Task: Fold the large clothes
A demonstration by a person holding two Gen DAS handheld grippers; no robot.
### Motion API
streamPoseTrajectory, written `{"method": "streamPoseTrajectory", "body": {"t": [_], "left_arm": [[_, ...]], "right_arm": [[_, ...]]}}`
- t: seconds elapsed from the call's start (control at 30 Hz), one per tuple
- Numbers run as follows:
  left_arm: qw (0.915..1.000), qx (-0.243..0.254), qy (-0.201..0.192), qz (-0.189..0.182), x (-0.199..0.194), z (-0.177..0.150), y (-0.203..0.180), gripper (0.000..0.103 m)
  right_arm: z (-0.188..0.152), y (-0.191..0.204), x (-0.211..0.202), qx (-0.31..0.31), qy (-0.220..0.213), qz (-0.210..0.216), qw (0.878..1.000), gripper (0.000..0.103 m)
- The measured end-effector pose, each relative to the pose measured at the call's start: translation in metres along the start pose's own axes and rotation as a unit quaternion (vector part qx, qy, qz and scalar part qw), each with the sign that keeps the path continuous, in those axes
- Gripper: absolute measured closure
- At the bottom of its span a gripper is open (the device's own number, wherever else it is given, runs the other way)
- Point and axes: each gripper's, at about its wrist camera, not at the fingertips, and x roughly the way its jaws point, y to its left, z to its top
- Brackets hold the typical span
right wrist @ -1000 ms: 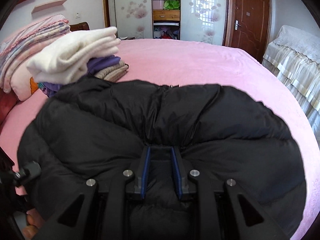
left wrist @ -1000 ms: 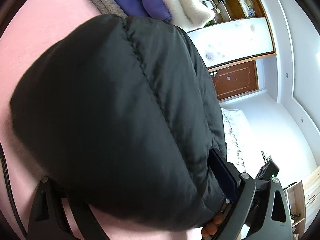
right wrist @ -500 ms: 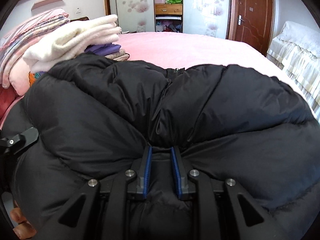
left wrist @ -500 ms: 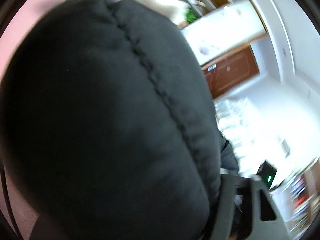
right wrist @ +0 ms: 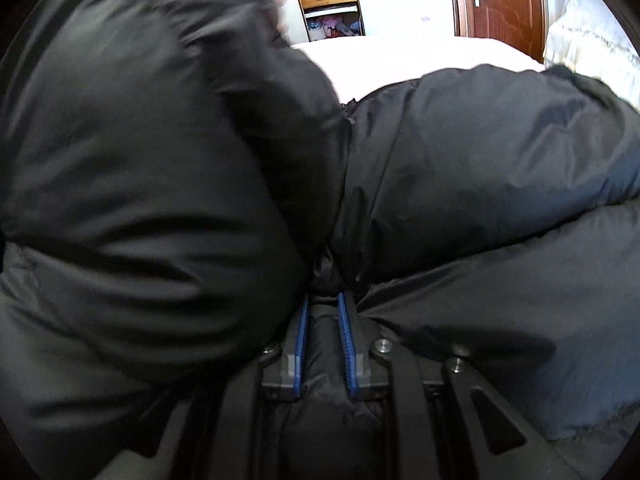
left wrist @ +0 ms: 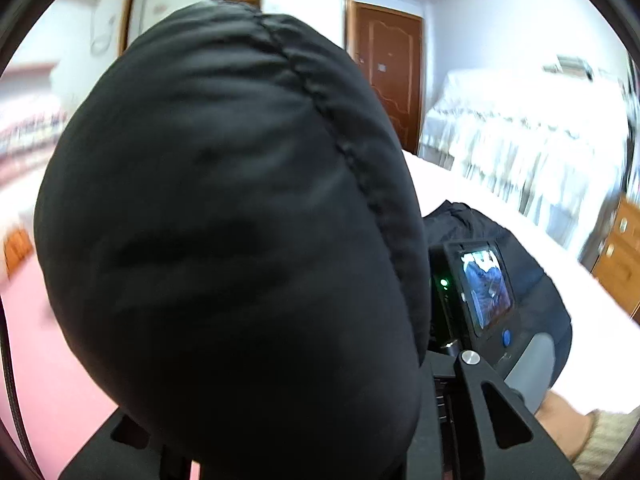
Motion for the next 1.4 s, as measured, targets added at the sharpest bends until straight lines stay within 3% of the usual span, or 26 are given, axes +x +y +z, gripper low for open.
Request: {"method": "streamPoseTrajectory", "body": {"t": [0.17,0.3,0.43,0.57,0.6,0.83,0.93,1.1,1.2,1.3,1.4], "left_arm": [[0.9985,0.049,-0.004,0.024,-0.002,0.013,-0.027,0.079],[0.9961,0.08,0.008,0.036,0.001,0.022,-0.038,0.079],[0.9858,0.154,0.018,0.064,0.006,0.024,-0.073,0.079],[0.969,0.231,0.025,0.083,0.011,0.023,-0.1,0.079],[0.9633,0.252,0.024,0.089,0.013,0.022,-0.11,0.079],[0.908,0.4,0.024,0.123,0.025,-0.011,-0.171,0.078],[0.8717,0.469,0.027,0.138,0.038,-0.031,-0.195,0.076],[0.7978,0.582,0.025,0.154,0.062,-0.067,-0.221,0.073],[0.7645,0.624,0.02,0.162,0.089,-0.07,-0.239,0.071],[0.7442,0.647,0.021,0.165,0.101,-0.08,-0.241,0.07],[0.7328,0.66,0.026,0.163,0.112,-0.086,-0.24,0.07]], "right_arm": [[0.004,-0.018,-0.029,0.027,0.012,0.054,0.998,0.087],[0.002,-0.035,-0.08,0.031,-0.021,0.064,0.997,0.087],[-0.007,-0.065,-0.137,0.03,-0.075,0.009,0.997,0.087],[-0.019,-0.11,-0.15,0.057,-0.077,-0.079,0.992,0.087],[-0.021,-0.121,-0.148,0.068,-0.073,-0.083,0.992,0.087],[-0.044,-0.163,-0.12,0.116,-0.041,-0.037,0.992,0.087],[-0.038,-0.161,-0.106,0.114,-0.03,-0.014,0.993,0.087],[-0.042,-0.182,-0.121,0.124,-0.032,0.014,0.992,0.087],[-0.037,-0.2,-0.139,0.142,-0.037,0.015,0.989,0.083],[-0.033,-0.212,-0.165,0.143,-0.052,-0.009,0.988,0.075],[-0.027,-0.215,-0.193,0.143,-0.073,-0.011,0.987,0.064]]}}
